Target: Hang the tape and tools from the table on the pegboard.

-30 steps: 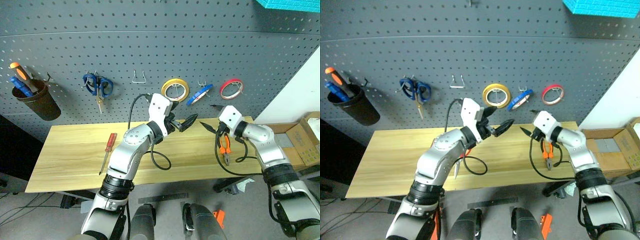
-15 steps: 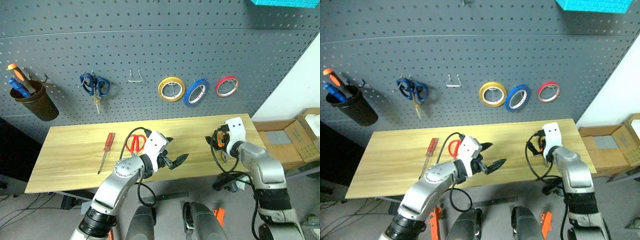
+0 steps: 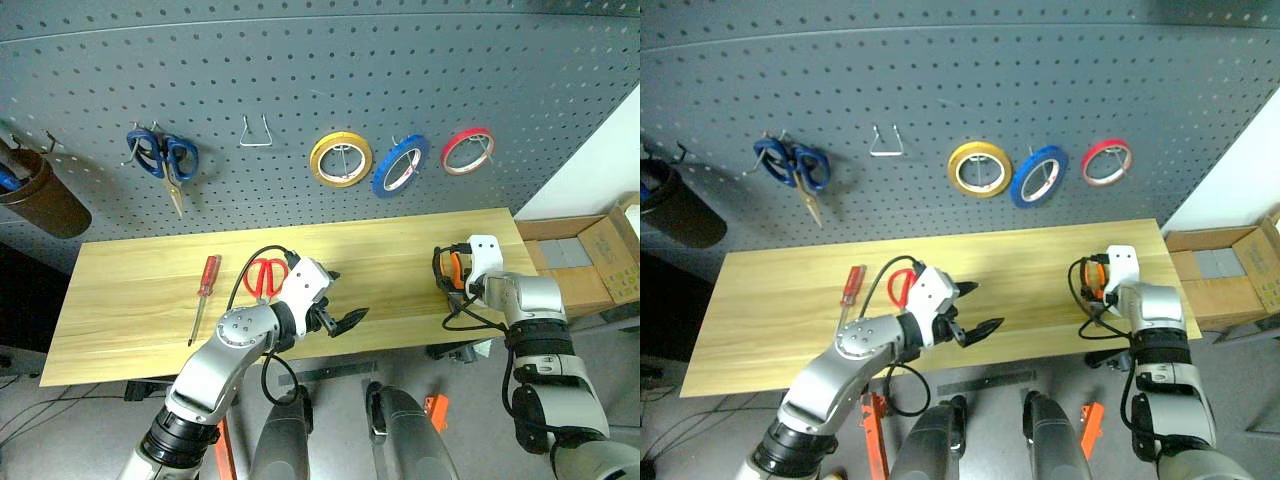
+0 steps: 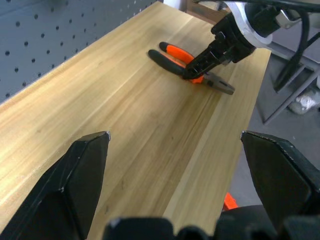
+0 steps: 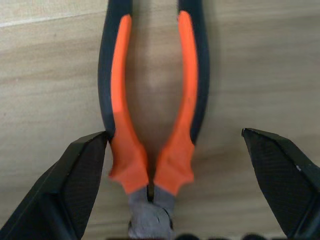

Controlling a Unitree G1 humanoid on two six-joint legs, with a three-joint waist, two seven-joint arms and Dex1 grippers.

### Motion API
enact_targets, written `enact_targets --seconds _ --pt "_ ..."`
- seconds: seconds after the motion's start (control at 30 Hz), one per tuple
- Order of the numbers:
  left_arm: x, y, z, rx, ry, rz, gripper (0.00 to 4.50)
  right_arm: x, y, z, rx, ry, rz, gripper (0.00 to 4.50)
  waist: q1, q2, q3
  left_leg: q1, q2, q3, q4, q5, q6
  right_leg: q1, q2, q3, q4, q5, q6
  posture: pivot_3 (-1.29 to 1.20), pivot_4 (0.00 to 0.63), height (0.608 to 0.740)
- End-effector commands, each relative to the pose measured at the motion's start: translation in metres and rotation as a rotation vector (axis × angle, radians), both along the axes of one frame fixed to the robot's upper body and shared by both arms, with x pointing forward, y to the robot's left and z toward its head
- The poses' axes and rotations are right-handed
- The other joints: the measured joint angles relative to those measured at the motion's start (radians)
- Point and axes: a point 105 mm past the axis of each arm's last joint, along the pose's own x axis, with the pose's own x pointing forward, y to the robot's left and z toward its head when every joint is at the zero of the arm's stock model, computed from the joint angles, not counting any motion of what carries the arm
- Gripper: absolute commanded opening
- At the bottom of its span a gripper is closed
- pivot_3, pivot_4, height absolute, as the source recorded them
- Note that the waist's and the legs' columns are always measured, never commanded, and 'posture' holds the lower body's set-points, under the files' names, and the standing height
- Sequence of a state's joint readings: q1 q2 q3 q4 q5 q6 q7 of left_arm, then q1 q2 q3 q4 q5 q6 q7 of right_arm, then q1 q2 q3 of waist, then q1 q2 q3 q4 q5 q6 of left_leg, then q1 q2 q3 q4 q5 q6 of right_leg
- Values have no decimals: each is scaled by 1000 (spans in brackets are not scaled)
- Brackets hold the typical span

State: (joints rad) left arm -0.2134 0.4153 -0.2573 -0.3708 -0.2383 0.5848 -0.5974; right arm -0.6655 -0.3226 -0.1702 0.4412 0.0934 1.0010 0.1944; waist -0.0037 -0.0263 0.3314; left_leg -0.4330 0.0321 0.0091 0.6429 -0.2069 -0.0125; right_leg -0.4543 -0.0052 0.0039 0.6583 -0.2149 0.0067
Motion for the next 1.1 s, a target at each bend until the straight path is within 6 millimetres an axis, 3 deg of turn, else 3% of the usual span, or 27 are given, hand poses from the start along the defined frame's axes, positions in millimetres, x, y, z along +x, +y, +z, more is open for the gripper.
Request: enact_targets --seconds 0.03,0.37,0.47,0.6,0.8,0.87,1.0,1.1 --pt "-8 -4 13 -31 -30 -10 4500 4 -7 0 -12 -3 -12 4449 1 -1 7 0 0 0 0 0 0 0 -1 0 0 0 1 94 420 740" --pt "-19 -9 12 -37 -4 -31 4500 14 -7 -1 -28 10 26 4449 1 -8 27 1 -3 3 3 0 0 2 -3 5 -2 2 7 103 436 740" --pt "-19 -9 13 -41 -2 -34 4500 16 -8 1 -28 1 34 3875 2 -8 29 1 -3 2 1 0 0 2 -3 5 -3 2 7 103 436 740" --pt "-16 -11 16 -56 -3 -31 4500 18 -6 2 -23 -3 36 2712 2 -9 30 0 -2 2 0 0 0 2 -3 5 -6 2 7 102 431 740" --pt "-16 -12 17 -59 -10 -31 4500 17 -5 9 -37 -43 71 2662 2 -9 30 -1 -2 3 -1 0 0 2 -3 5 -11 3 10 103 415 740" --pt "-15 -11 17 -64 -12 -26 4500 14 3 14 -53 -80 148 2662 3 -8 30 -1 -2 3 -2 0 0 2 -3 5 -12 3 10 105 407 740" --pt "-23 0 24 -179 30 42 4500 -22 57 48 -81 -298 540 2662 7 -7 31 -4 -3 3 -8 -1 -1 -2 -4 5 -14 2 11 109 375 740" --pt "-41 14 22 -228 87 105 4500 -46 85 64 -73 -409 654 2662 -2 -7 31 -5 -1 3 -9 -2 -4 -4 -5 7 -14 2 11 121 350 740"
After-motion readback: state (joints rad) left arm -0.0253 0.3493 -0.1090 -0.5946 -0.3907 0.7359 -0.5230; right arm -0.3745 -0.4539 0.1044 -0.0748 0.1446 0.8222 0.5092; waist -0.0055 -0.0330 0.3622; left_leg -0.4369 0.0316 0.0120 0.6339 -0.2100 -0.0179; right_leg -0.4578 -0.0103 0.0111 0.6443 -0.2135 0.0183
